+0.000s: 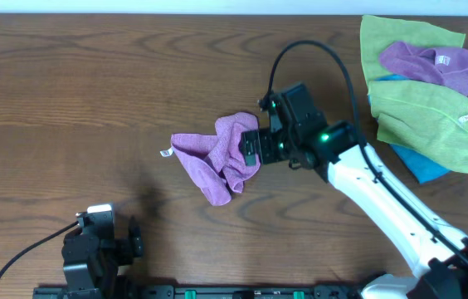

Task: Fold the cloth
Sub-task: 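Lift the purple towel with the right gripper and drag it left, then regrasp the purple towel edge with the right gripper and lift it, then lay the purple towel flat by pulling it up-right with the right gripper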

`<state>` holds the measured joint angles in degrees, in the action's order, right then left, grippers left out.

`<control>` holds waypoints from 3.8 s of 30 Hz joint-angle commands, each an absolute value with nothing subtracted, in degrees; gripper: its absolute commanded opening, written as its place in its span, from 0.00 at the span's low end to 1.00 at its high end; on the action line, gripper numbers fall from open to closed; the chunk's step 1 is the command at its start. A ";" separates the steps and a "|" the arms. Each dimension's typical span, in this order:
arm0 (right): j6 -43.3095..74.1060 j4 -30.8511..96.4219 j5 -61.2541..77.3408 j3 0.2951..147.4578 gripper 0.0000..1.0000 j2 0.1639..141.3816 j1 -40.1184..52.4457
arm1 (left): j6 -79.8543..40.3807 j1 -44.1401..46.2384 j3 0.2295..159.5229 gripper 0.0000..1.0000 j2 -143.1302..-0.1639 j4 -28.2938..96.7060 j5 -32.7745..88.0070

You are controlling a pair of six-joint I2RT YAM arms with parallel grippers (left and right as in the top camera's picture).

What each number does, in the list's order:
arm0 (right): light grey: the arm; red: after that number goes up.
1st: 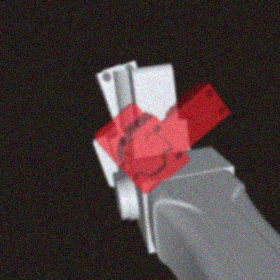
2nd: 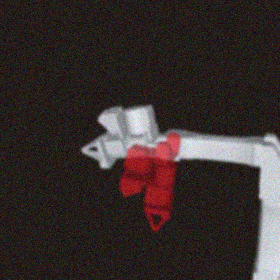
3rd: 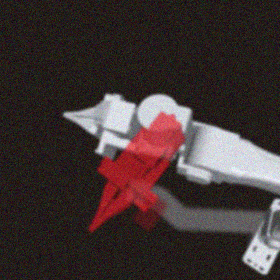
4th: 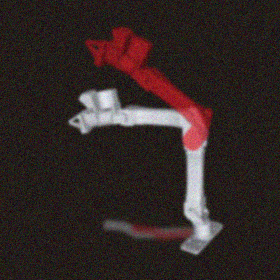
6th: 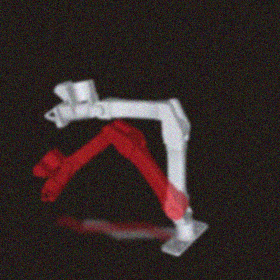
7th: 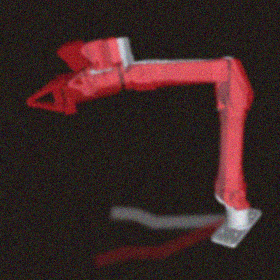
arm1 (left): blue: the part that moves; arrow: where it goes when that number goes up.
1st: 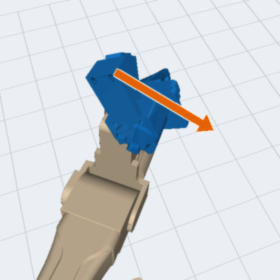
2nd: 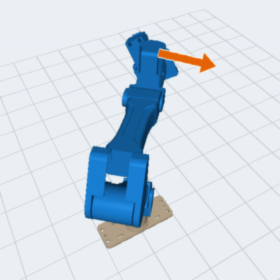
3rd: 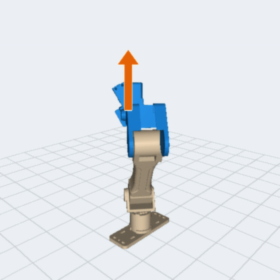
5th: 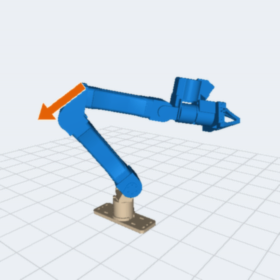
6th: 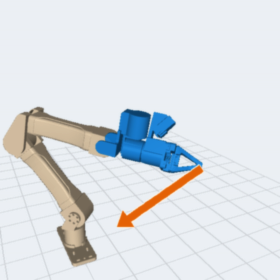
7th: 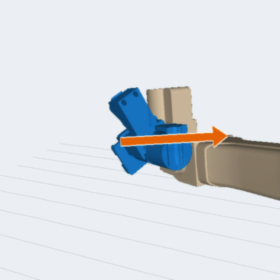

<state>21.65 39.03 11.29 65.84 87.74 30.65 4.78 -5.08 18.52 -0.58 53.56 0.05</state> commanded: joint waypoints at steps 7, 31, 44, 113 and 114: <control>36.01 32.77 18.87 55.46 0.85 88.12 30.83 | 5.80 -4.84 18.00 0.95 -0.23 55.57 0.69; 54.02 13.43 22.48 46.33 0.68 93.54 34.81 | 5.76 -4.84 18.00 0.95 -0.23 53.93 1.56; 57.21 9.63 21.45 46.33 0.58 96.68 34.98 | 5.56 -4.84 17.98 0.95 -0.23 53.89 4.75; 34.68 44.56 -3.11 62.33 0.57 85.17 21.54 | -27.46 -4.84 18.17 0.95 -11.42 16.69 40.01; 34.70 44.29 -3.05 61.87 0.57 85.82 21.58 | -27.46 -4.84 18.15 0.95 -11.44 16.69 39.86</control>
<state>34.09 44.49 -6.37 62.61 84.95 21.87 -27.22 -5.08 18.24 -11.22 16.86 39.88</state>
